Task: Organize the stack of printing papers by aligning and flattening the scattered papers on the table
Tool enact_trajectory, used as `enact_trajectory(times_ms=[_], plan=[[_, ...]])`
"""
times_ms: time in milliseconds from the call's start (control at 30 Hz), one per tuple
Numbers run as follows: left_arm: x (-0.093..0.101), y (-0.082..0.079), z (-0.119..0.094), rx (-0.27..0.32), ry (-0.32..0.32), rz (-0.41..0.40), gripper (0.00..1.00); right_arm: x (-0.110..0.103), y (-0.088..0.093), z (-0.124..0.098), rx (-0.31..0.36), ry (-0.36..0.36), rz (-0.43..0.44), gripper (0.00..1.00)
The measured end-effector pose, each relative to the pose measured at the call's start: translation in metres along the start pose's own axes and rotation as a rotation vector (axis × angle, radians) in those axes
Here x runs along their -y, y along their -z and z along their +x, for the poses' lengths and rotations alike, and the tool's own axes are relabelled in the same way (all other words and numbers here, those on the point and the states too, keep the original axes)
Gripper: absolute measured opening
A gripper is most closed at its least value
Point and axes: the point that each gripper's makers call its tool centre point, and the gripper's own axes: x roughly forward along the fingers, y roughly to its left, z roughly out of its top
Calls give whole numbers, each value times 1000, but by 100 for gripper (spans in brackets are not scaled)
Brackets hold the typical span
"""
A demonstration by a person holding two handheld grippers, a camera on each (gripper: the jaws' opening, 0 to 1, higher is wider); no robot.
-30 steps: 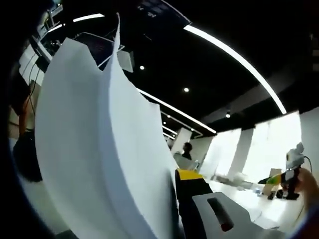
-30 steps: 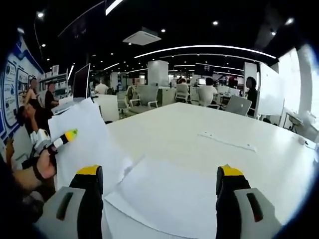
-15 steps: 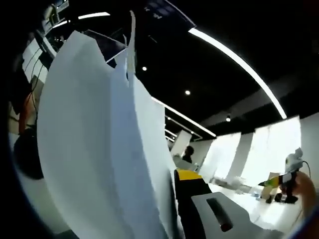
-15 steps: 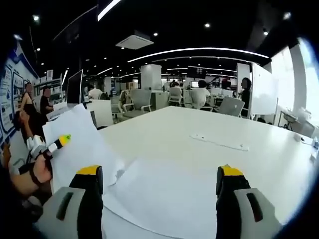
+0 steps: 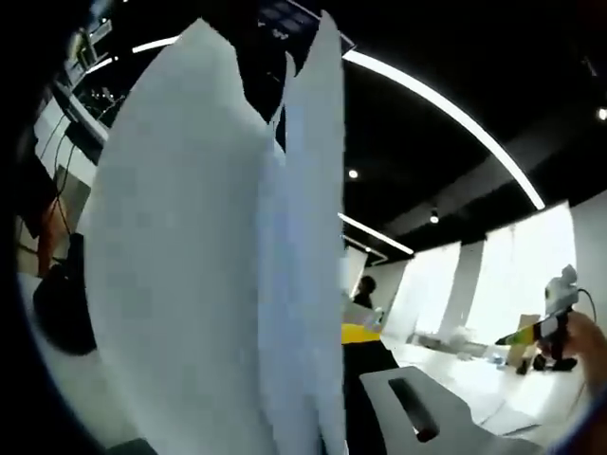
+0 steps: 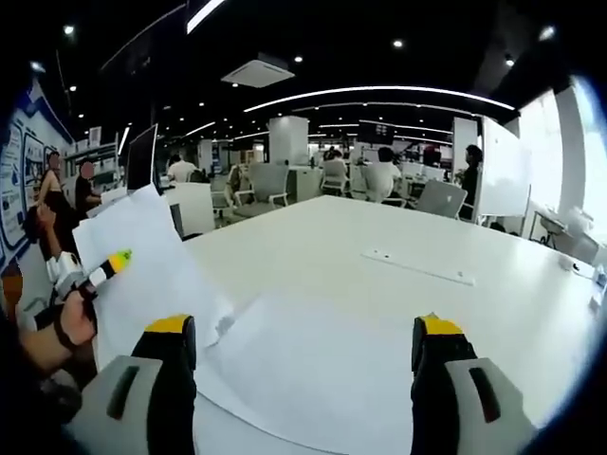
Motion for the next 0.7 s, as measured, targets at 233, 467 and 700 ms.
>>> enact_trajectory(times_ms=[233, 467, 700], plan=[[1, -5, -2, 27, 13, -32, 7, 3, 13, 0, -25, 13, 1, 90], [0, -6, -1, 34, 12, -44, 7, 12, 20, -6, -36, 34, 5, 90], [1, -6, -1, 28, 11, -52, 8, 29, 32, -4, -51, 58, 25, 89]])
